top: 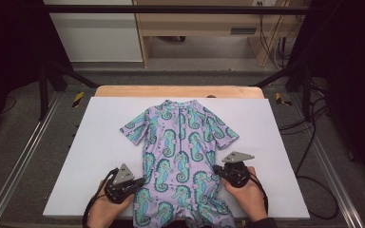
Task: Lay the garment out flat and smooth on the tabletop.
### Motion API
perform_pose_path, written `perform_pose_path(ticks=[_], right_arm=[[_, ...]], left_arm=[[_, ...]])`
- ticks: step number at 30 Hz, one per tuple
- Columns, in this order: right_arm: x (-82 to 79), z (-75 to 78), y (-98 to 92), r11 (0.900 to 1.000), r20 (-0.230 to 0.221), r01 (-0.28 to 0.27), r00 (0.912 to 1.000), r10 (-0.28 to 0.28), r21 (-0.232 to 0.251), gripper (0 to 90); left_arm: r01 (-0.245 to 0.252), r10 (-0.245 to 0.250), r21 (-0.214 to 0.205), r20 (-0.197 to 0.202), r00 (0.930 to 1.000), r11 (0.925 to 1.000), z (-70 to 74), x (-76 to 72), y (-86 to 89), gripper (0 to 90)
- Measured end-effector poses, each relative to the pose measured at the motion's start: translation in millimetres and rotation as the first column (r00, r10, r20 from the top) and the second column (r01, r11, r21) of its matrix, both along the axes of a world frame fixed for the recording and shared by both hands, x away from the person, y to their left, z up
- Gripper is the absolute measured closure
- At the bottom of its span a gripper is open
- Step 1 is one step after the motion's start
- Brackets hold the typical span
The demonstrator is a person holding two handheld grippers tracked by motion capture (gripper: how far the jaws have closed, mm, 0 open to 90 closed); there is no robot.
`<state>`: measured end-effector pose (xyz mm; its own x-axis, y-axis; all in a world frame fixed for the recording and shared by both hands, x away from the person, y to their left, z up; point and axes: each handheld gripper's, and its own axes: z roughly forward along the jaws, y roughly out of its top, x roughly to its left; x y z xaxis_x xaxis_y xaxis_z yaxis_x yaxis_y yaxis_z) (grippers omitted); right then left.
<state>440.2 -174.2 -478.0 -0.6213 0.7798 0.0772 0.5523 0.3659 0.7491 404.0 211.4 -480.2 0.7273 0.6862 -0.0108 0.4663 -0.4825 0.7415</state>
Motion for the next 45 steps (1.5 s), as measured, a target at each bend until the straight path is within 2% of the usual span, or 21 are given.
perform_pose_path(ticks=[4, 9, 16, 21, 28, 33, 45], right_arm=[[-15.3, -1.5, 2.1, 0.9994, -0.013, -0.03, 0.9995, 0.03, 0.017, 89.0], [-19.4, 2.2, 11.6, 0.9987, 0.004, -0.049, 0.9988, 0.049, 0.008, 88.9], [-25.6, 6.2, -2.1, 0.9998, -0.002, -0.015, 0.9999, 0.015, -0.011, 88.9], [-32.5, 5.4, -3.5, 0.9995, -0.012, -0.026, 0.9996, 0.026, -0.02, 88.9], [-38.0, 6.1, -3.9, 0.9991, -0.02, -0.032, 0.9993, 0.032, -0.029, 88.8], [-38.8, 3.3, -4.3, 0.999, -0.025, -0.034, 0.9991, 0.034, -0.027, 88.8], [-36.8, 0.7, 0.3, 0.9987, -0.022, -0.043, 0.9989, 0.042, -0.028, 88.6]], left_arm=[[-0.015, 0.015, -0.014, -0.002, 0.9999, 0.9998, -0.1, -4.9, 10.6, 88.9], [-0.034, 0.034, -0.023, -0.004, 0.9994, 0.9992, 0.2, -4.1, 18.4, 88.8], [0.012, -0.012, -0.018, -0.012, 0.9999, 0.9998, -0.7, -10.3, 8.3, 88.7], [0.026, -0.026, -0.013, -0.015, 0.9996, 0.9996, -0.4, -17.6, 7.5, 88.7], [0.034, -0.035, -0.042, -0.024, 0.9991, 0.9986, -1.9, -25.8, 10.6, 88.6], [0.035, -0.035, -0.032, -0.012, 0.9993, 0.9989, -1.5, -28.3, 9.7, 88.6], [0.032, -0.032, -0.025, -0.013, 0.9994, 0.9992, -2.4, -29.5, 12.3, 88.6]])
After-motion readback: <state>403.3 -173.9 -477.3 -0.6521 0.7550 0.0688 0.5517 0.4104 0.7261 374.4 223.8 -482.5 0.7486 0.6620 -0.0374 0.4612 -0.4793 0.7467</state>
